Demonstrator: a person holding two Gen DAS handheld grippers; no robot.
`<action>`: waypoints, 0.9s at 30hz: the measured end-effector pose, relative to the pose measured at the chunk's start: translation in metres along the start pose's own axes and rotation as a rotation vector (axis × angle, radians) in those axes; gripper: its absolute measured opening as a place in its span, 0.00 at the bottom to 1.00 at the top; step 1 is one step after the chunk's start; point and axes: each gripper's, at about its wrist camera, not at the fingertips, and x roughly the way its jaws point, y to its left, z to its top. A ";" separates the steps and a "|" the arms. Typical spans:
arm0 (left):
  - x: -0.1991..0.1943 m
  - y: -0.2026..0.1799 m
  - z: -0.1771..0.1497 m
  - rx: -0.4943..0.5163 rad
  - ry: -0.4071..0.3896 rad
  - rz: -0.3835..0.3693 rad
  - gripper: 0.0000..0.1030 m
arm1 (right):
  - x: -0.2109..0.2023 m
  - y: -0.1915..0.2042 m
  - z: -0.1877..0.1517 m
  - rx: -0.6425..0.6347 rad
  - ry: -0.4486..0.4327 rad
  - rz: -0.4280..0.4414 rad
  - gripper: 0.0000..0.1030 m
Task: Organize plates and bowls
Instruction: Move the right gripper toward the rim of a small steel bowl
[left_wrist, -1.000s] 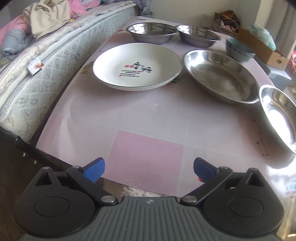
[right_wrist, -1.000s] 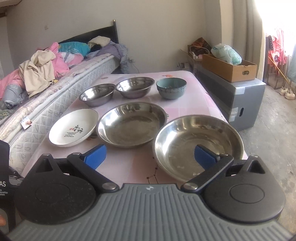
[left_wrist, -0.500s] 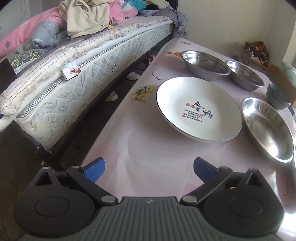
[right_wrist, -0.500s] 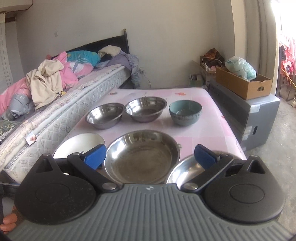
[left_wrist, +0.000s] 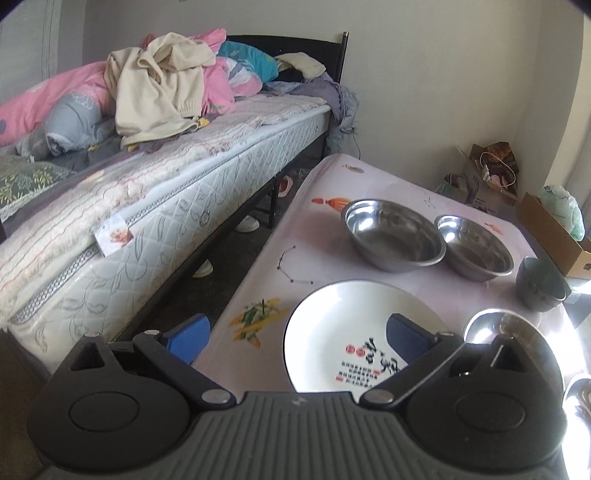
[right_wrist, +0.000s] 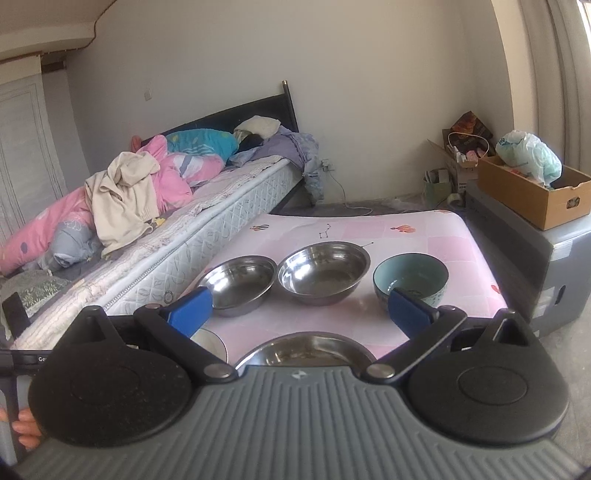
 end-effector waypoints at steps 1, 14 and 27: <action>0.005 -0.001 0.007 0.004 -0.012 0.002 0.99 | 0.006 -0.002 0.004 0.020 -0.002 0.006 0.99; 0.107 -0.001 0.101 0.038 0.021 -0.032 0.99 | 0.162 0.024 0.058 0.149 0.164 0.166 0.99; 0.208 -0.017 0.126 0.029 0.211 -0.089 0.67 | 0.292 0.063 0.042 0.092 0.385 0.124 0.58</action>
